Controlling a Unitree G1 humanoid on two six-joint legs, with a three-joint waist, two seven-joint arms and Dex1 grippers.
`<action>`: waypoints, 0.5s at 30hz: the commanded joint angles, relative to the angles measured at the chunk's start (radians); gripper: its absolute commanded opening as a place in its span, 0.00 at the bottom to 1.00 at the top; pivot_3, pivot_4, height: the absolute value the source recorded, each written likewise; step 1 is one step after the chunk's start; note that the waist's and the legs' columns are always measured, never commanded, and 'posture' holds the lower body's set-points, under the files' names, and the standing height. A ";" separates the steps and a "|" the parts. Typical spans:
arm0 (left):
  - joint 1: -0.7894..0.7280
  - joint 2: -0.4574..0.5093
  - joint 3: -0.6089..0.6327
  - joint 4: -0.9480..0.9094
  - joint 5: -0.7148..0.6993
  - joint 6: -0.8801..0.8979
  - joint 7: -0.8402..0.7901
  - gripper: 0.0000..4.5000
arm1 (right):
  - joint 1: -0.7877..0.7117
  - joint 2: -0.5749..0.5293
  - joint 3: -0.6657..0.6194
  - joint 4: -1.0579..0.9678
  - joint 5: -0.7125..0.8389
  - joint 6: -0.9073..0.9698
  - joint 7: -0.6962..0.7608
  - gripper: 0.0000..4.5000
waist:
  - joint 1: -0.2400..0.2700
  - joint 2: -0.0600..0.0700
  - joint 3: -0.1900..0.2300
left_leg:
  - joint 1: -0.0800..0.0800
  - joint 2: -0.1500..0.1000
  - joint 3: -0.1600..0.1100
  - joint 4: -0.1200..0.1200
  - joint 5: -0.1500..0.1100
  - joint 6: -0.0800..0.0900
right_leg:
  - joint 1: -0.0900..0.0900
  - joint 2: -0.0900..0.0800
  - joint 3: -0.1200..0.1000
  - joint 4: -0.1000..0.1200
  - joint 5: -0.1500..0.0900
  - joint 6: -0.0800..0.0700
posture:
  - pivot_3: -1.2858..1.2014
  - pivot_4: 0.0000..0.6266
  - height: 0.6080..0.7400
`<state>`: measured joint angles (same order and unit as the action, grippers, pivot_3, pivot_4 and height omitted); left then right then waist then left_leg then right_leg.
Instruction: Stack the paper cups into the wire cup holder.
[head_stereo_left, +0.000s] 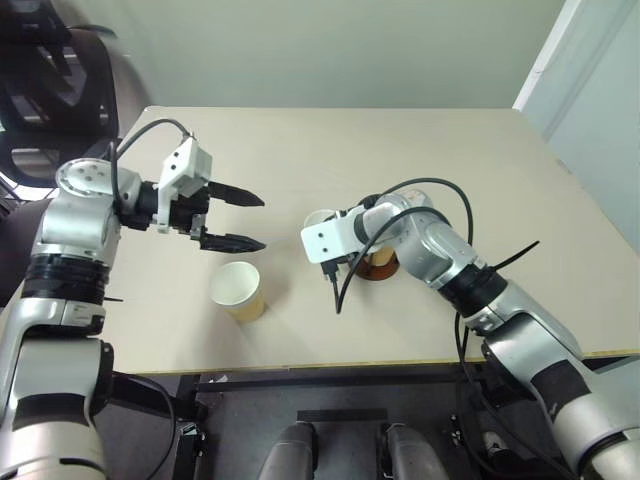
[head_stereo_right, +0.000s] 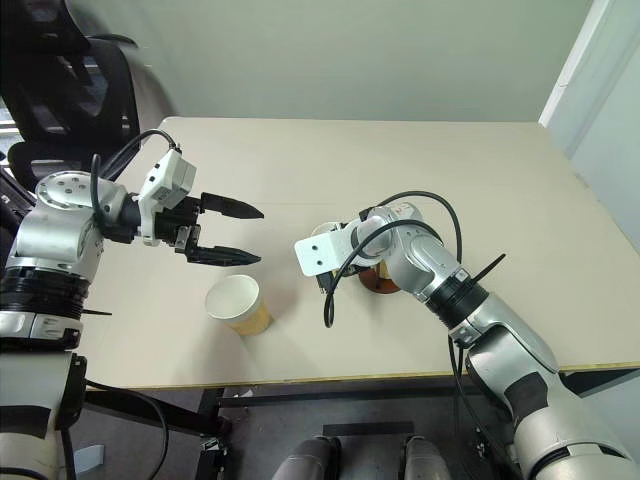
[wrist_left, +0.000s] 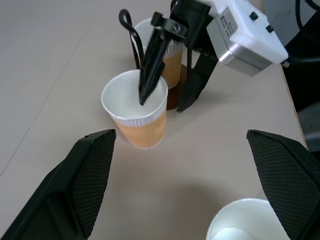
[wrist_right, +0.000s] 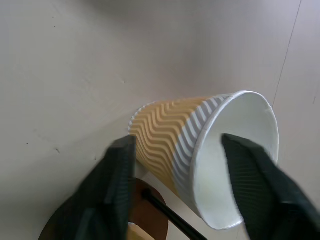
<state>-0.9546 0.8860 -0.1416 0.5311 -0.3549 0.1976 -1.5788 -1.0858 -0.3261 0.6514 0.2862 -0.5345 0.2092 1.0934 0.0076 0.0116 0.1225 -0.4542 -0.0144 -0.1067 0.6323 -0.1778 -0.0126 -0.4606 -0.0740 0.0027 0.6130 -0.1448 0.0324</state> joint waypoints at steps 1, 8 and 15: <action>-0.030 0.023 -0.007 -0.003 -0.022 -0.018 -0.036 1.00 | -0.031 0.004 -0.020 -0.036 0.001 -0.011 0.008 0.29 | 0.000 0.000 0.000 | 0.000 0.000 0.000 0.000 0.000 0.000 | 0.000 0.000 0.000 0.000 0.000 0.000 | 0.52 0.24 1.00; -0.028 0.036 -0.053 -0.011 -0.047 -0.019 -0.036 1.00 | -0.051 -0.018 -0.058 -0.054 0.054 -0.027 0.072 0.00 | 0.000 0.000 0.000 | -0.001 0.000 0.000 0.000 0.000 0.000 | -0.001 0.000 0.000 0.000 0.000 0.000 | 0.52 0.24 1.00; -0.038 0.042 -0.080 -0.018 -0.062 -0.009 -0.036 1.00 | -0.094 -0.079 -0.148 -0.088 0.148 0.002 0.135 0.00 | 0.000 0.000 0.000 | -0.005 0.000 0.000 0.002 0.000 0.000 | -0.003 0.000 0.000 0.001 0.000 0.000 | 0.52 0.24 1.00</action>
<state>-0.9608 0.9064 -0.2300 0.5313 -0.3964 0.1931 -1.5799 -1.1491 -0.3885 0.5605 0.2435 -0.4178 0.2033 1.2133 0.0080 0.0117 0.1227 -0.4592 -0.0145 -0.1068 0.6343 -0.1776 -0.0123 -0.4639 -0.0739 0.0025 0.6135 -0.1448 0.0324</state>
